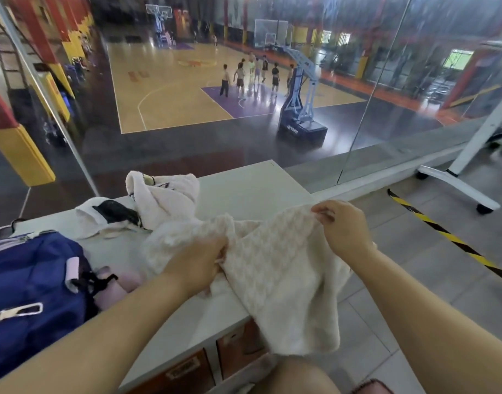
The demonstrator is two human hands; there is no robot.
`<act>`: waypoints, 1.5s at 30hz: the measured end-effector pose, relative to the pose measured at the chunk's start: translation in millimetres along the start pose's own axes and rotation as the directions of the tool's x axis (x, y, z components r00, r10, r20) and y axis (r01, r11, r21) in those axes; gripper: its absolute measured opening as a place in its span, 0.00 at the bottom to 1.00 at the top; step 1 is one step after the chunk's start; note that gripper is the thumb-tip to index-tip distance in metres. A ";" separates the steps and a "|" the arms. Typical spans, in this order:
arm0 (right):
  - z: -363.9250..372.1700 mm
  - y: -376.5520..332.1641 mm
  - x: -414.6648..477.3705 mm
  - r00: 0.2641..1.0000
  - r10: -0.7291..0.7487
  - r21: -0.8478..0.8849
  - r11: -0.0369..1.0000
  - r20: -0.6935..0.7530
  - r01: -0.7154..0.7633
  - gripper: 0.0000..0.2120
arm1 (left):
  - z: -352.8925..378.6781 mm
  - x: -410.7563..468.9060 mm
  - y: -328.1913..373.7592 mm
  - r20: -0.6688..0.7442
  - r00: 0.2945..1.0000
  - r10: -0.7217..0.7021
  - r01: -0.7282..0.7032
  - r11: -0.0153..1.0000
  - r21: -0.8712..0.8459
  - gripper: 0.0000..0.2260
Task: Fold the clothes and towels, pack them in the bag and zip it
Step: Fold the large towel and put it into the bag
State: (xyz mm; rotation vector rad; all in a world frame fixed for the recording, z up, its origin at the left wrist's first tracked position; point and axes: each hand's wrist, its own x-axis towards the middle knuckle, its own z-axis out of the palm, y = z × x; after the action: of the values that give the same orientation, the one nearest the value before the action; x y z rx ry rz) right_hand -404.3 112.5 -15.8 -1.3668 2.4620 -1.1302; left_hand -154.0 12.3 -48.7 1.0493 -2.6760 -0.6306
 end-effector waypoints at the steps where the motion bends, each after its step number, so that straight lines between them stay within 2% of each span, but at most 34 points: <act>1: -1.2 1.1 0.6 0.999 -0.012 0.015 1.000 -0.034 0.012 0.09 | -4.9 4.1 -2.1 -0.075 0.997 0.028 -0.025 0.999 0.040 0.12; 3: -4.2 1.6 3.5 0.998 0.000 0.018 1.000 -0.067 0.001 0.08 | -15.7 13.4 -6.0 -0.238 0.964 0.117 -0.082 0.985 0.151 0.06; 4: -5.2 1.4 5.7 0.997 0.012 0.004 1.000 -0.070 -0.012 0.08 | -21.4 18.5 -7.1 -0.279 0.954 0.111 -0.064 0.983 0.173 0.06; 6: -6.4 -0.8 9.3 0.999 0.024 -0.043 0.999 -0.048 -0.026 0.10 | -36.3 30.7 -6.6 -0.348 0.937 0.011 0.045 0.987 0.151 0.07; 8: -4.7 -2.9 13.3 1.000 0.009 -0.111 0.994 0.025 -0.006 0.14 | -48.9 42.6 -7.9 -0.356 0.932 -0.070 0.127 0.982 0.140 0.08; 10: -0.8 -6.2 13.9 0.985 0.001 -0.167 0.986 0.172 0.028 0.19 | -53.2 51.0 -6.3 -0.323 0.943 -0.079 0.142 0.974 0.176 0.11; 13: 11.9 -8.6 7.5 0.924 -0.006 -0.277 0.953 0.381 0.121 0.23 | -35.7 48.8 4.8 -0.151 0.980 -0.126 0.139 0.987 0.076 0.13; 15: 23.6 -4.5 2.4 0.895 0.037 -0.325 0.938 0.445 0.123 0.32 | -15.4 41.1 11.5 -0.015 0.992 -0.123 0.123 0.991 0.042 0.14; 17: 31.0 1.1 -1.4 0.868 0.125 -0.352 0.934 0.480 0.060 0.45 | 1.8 33.6 11.8 0.058 0.989 -0.139 0.140 0.990 -0.009 0.23; 18: 33.5 4.5 -2.6 0.861 0.151 -0.372 0.927 0.486 0.048 0.47 | 7.6 30.0 11.4 0.076 0.984 -0.160 0.164 0.985 -0.046 0.28; 20: 35.2 10.1 -3.6 0.870 0.170 -0.389 0.921 0.463 0.027 0.46 | 15.7 23.5 13.2 0.100 0.974 -0.202 0.208 0.977 -0.054 0.34; 23: 34.0 12.9 -4.8 0.885 0.211 -0.424 0.906 0.415 -0.017 0.41 | 27.1 15.5 20.6 0.156 0.967 -0.201 0.202 0.979 0.011 0.36; 25: 35.0 12.9 -8.1 0.898 0.208 -0.429 0.903 0.387 -0.024 0.36 | 33.4 13.3 25.9 0.122 0.970 -0.208 0.206 0.978 0.033 0.39; 27: 36.5 12.9 -12.8 0.908 0.201 -0.432 0.902 0.367 -0.025 0.30 | 34.9 11.2 31.7 0.062 0.955 -0.291 0.283 0.952 0.113 0.42; 29: 36.8 13.4 -16.5 0.912 0.190 -0.459 0.888 0.365 -0.001 0.24 | 35.8 8.9 35.2 0.054 0.933 -0.356 0.342 0.923 0.176 0.38; 33: 34.3 13.0 -20.2 0.928 0.143 -0.489 0.871 0.343 0.046 0.12 | 39.4 -0.3 46.1 0.130 0.955 -0.265 0.262 0.964 0.047 0.18; 36: 25.0 10.3 -20.4 0.951 0.132 -0.462 0.887 0.279 0.012 0.09 | 35.7 -5.5 50.5 0.016 0.976 -0.215 0.216 0.974 -0.065 0.10; 38: 12.4 7.9 -19.8 0.963 0.144 -0.437 0.899 0.227 -0.032 0.08 | 27.3 -7.4 48.6 -0.043 0.965 -0.259 0.246 0.950 -0.189 0.14; 41: -5.4 4.1 -16.8 0.974 0.171 -0.335 0.935 0.149 -0.113 0.05 | 8.8 -6.1 40.4 -0.064 0.926 -0.373 0.312 0.847 -0.430 0.20; 43: -12.3 -2.1 -12.9 0.983 0.144 -0.197 0.973 0.118 -0.119 0.05 | -6.3 -3.2 38.4 -0.081 0.911 -0.405 0.300 0.783 -0.545 0.20; 45: -18.3 -14.3 -9.0 0.991 0.098 -0.117 0.989 0.096 -0.086 0.07 | -21.9 -1.3 37.9 -0.114 0.899 -0.423 0.275 0.748 -0.604 0.15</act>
State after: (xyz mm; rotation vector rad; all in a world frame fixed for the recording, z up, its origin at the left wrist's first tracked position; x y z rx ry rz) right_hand -396.9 125.0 4.4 -1.2891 2.5211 -0.8918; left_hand -168.5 31.2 -12.0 1.3361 -1.8739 -1.1996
